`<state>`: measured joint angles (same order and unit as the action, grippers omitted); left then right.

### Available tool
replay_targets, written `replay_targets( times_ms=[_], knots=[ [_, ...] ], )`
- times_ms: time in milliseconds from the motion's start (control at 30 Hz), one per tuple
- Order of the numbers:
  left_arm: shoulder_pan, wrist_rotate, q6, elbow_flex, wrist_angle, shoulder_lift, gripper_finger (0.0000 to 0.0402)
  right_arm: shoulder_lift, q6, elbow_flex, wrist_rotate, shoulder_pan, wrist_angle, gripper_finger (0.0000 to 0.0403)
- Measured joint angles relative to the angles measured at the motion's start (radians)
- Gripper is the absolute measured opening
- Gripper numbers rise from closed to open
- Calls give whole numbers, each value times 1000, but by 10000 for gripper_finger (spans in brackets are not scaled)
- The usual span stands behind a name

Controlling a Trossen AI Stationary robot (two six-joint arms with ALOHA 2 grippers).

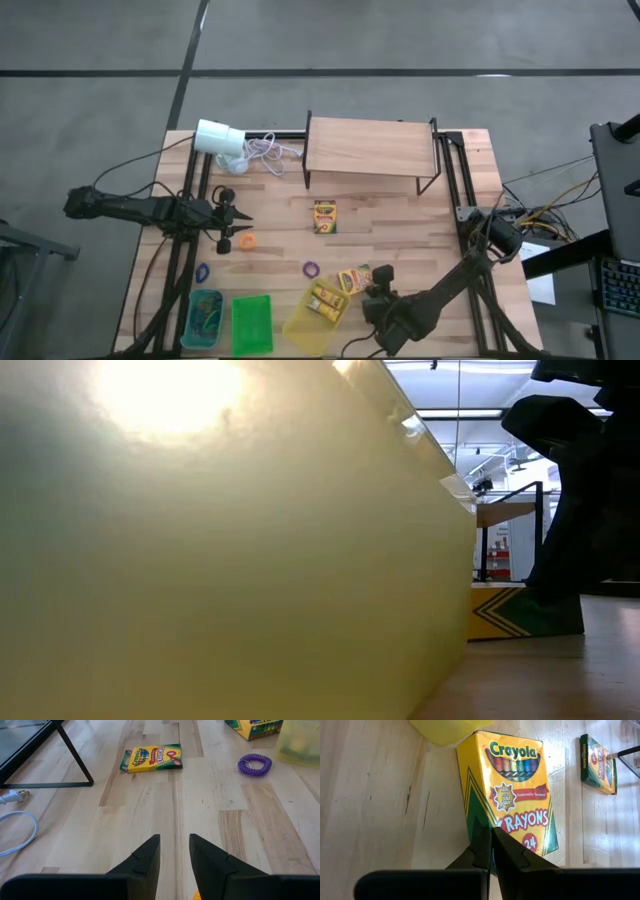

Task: Pick & Place Office Desk Supplies
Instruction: Put the crayon box into the yellow bin

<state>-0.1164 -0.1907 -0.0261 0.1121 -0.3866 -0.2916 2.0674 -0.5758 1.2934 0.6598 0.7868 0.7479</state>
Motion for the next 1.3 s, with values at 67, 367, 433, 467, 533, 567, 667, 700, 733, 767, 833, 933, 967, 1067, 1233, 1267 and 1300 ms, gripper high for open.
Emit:
replay_targets(
  times_ms=[67,367,433,467,533,567,667,700,733,767,833,933,967,1067,1233,1267,1300],
  knots=[
    [0,0,0,0,0,0,109,0,-1,0,0,0,-1,8],
    [0,0,0,0,0,0,109,0,-161,2,20,0,-9,56],
    [0,0,1,0,0,0,109,0,-145,2,21,1,-11,75],
    [0,0,1,0,0,0,109,0,-130,2,20,1,-12,83],
    [0,0,2,0,0,0,109,0,-115,2,18,1,-13,98],
    [0,0,3,0,0,0,109,1,-115,2,18,1,-14,104],
    [0,0,3,0,0,0,109,1,-115,2,17,1,-21,121],
    [0,0,3,0,0,0,109,1,-114,2,17,1,-24,126],
    [0,0,3,0,0,0,109,1,-114,2,17,1,-26,131],
    [0,0,3,0,0,0,109,1,-113,2,17,1,-27,136],
    [0,0,3,0,0,0,109,2,-113,2,18,1,-29,144],
    [0,0,3,0,0,0,109,2,-113,2,20,1,-32,152],
    [0,0,3,0,0,0,109,2,-113,3,21,1,-32,154],
    [0,0,3,0,0,0,109,3,-117,11,26,1,-29,159],
    [0,0,3,0,0,0,109,5,-121,23,29,1,-26,168],
    [0,0,3,0,0,0,109,5,-121,24,30,2,-26,169],
    [0,0,3,0,0,0,109,5,-121,26,31,2,-25,169]
  ],
)
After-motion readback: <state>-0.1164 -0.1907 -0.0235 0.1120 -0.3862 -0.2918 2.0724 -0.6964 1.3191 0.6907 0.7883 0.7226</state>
